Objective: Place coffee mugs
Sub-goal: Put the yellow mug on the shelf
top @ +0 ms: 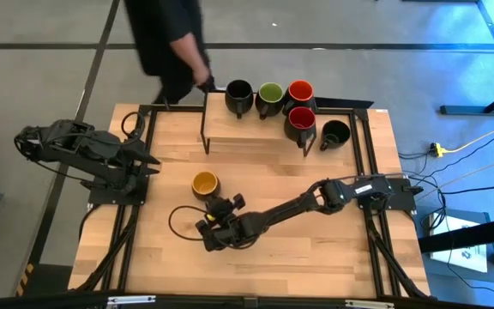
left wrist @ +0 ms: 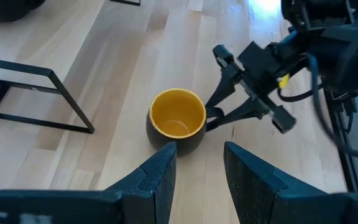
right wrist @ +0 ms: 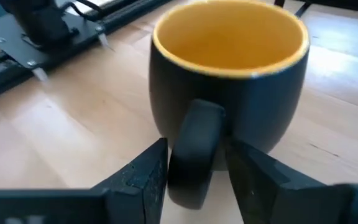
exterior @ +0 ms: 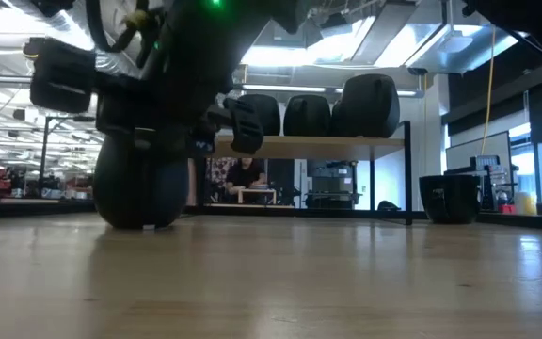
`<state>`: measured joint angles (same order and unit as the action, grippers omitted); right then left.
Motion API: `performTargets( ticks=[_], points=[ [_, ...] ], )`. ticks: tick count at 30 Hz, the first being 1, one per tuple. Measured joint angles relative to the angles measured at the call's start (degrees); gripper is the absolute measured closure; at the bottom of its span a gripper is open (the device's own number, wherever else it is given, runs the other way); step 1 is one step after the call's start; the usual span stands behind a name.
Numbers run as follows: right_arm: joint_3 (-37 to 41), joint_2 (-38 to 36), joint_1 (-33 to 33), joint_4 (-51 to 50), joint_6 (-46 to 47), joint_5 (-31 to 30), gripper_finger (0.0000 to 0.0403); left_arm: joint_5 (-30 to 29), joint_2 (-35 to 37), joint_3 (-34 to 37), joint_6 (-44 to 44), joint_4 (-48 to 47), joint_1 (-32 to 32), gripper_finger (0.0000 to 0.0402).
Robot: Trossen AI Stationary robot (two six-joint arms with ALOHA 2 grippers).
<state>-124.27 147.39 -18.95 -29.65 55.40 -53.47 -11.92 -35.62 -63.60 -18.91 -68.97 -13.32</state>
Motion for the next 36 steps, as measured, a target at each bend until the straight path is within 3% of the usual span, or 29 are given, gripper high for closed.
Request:
performTargets(
  ticks=[4,11,29,36],
  points=[
    [0.1,0.0,0.9,0.0,-0.3,1.2,0.0268,0.0,0.0,0.0,0.0,0.0,0.0,0.0273],
    [0.1,0.0,2.5,-0.3,-4.7,8.0,0.0353,0.0,0.0,0.0,0.0,0.0,0.0,0.0273],
    [0.2,-0.8,0.4,-0.9,-1.5,7.7,0.0354,0.0,0.0,0.0,0.1,0.0,0.0,0.0273],
    [0.2,-0.9,-2.4,-3.8,6.2,1.4,0.0354,0.4,0.0,0.0,0.1,0.0,0.0,0.0273]
  ],
)
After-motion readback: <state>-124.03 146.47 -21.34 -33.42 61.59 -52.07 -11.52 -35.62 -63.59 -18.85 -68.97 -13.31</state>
